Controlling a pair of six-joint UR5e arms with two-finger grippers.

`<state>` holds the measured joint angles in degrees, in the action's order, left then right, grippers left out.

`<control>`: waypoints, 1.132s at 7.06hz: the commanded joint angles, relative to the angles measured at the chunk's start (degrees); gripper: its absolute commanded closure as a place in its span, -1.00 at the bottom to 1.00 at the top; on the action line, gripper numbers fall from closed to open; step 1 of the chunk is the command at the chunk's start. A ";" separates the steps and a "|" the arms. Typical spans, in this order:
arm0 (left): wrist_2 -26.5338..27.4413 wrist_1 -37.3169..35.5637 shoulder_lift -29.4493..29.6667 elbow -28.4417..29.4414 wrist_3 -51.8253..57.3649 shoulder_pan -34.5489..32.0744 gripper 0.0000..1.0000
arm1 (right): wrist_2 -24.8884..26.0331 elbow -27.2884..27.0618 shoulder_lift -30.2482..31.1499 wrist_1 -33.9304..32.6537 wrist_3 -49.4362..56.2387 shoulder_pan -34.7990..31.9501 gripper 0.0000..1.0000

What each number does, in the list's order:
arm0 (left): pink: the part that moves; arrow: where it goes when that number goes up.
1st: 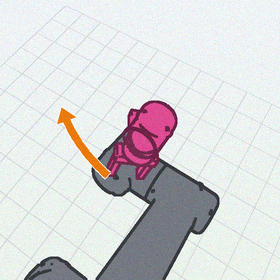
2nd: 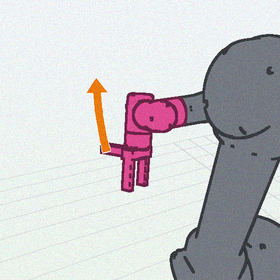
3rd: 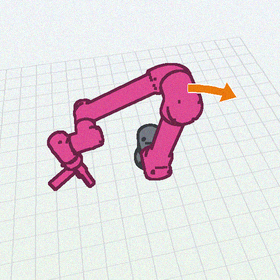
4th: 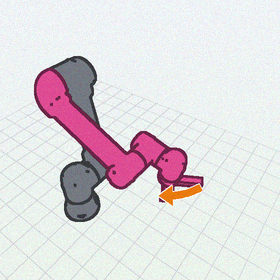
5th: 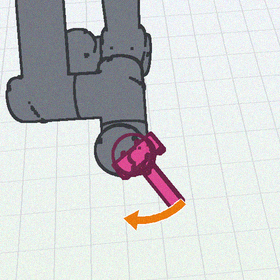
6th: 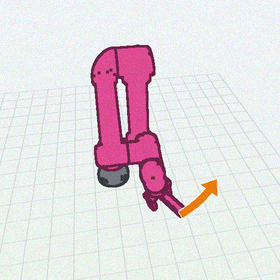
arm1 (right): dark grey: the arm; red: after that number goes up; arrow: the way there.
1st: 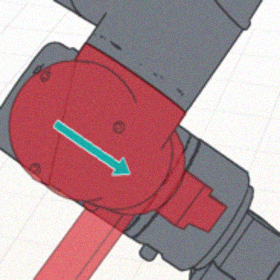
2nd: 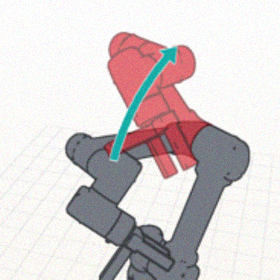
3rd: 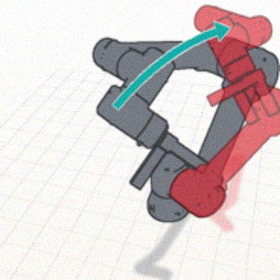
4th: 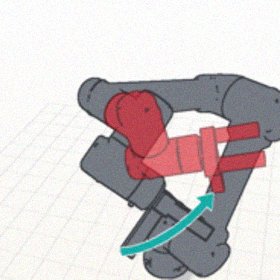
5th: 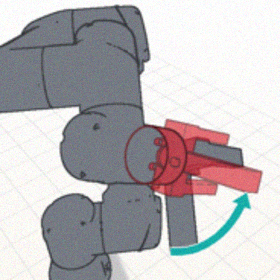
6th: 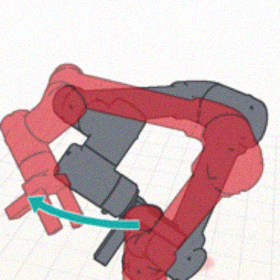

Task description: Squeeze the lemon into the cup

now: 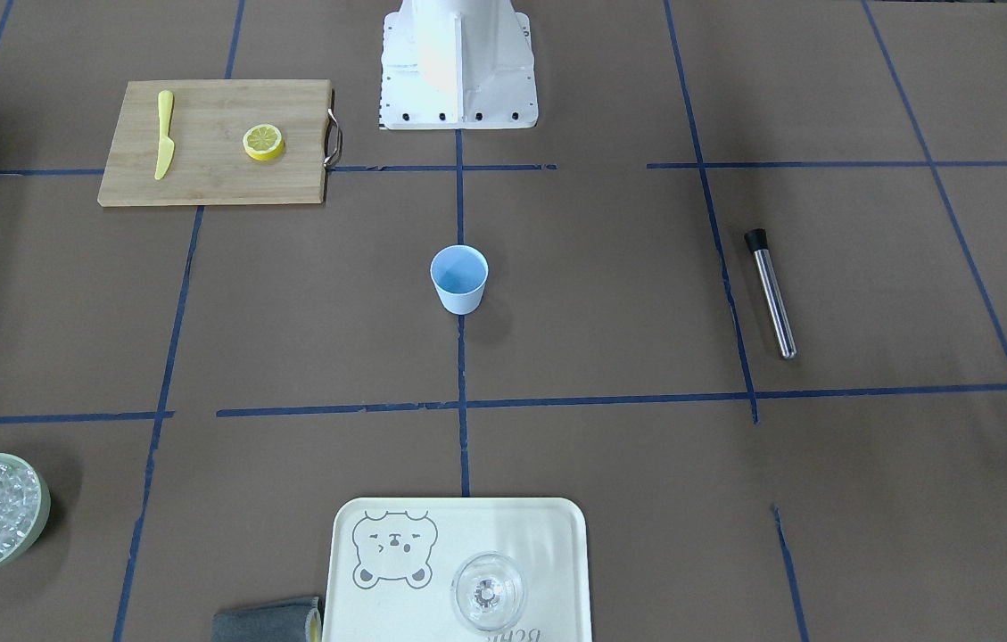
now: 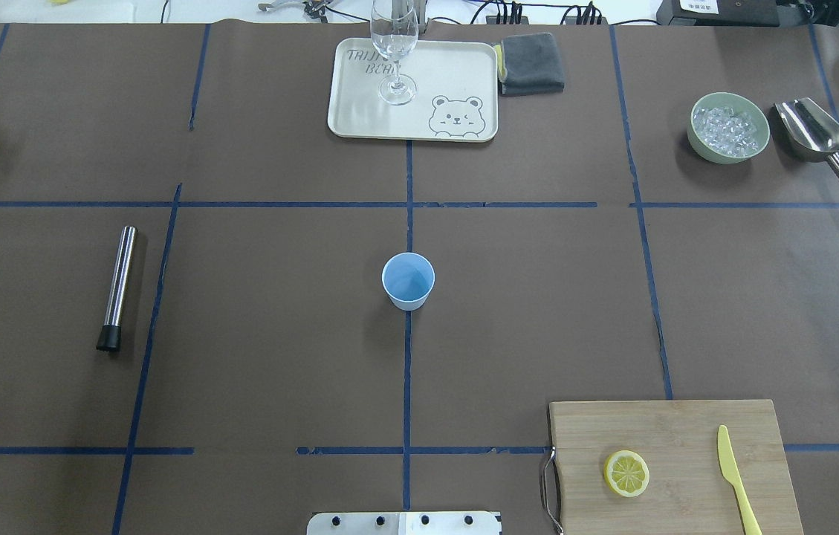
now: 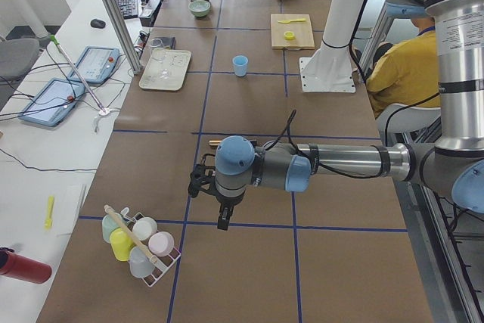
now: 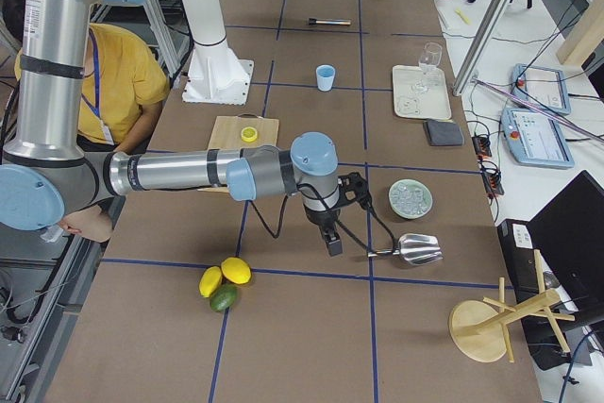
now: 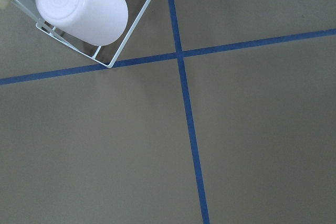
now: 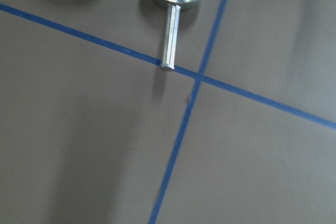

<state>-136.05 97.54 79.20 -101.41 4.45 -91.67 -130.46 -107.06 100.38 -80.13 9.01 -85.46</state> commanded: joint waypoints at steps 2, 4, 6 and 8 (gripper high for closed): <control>0.00 0.19 0.07 -0.45 0.03 0.00 -1.00 | -1.45 -8.57 0.34 4.19 -20.10 10.27 -1.00; -0.09 0.11 0.07 -2.12 0.03 0.00 -1.00 | -1.90 -15.78 0.25 4.19 -34.26 19.76 -1.00; -0.09 0.63 0.07 -2.83 0.03 0.00 -1.00 | 0.45 -22.63 0.08 4.19 -53.47 30.81 -1.00; -0.09 1.51 -0.01 -2.92 0.03 0.00 -1.00 | 16.28 -27.84 0.08 4.19 -70.53 48.70 -1.00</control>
<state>-136.13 98.68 79.22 -104.21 4.48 -91.64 -123.71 -131.84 100.49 -75.89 -50.58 -47.64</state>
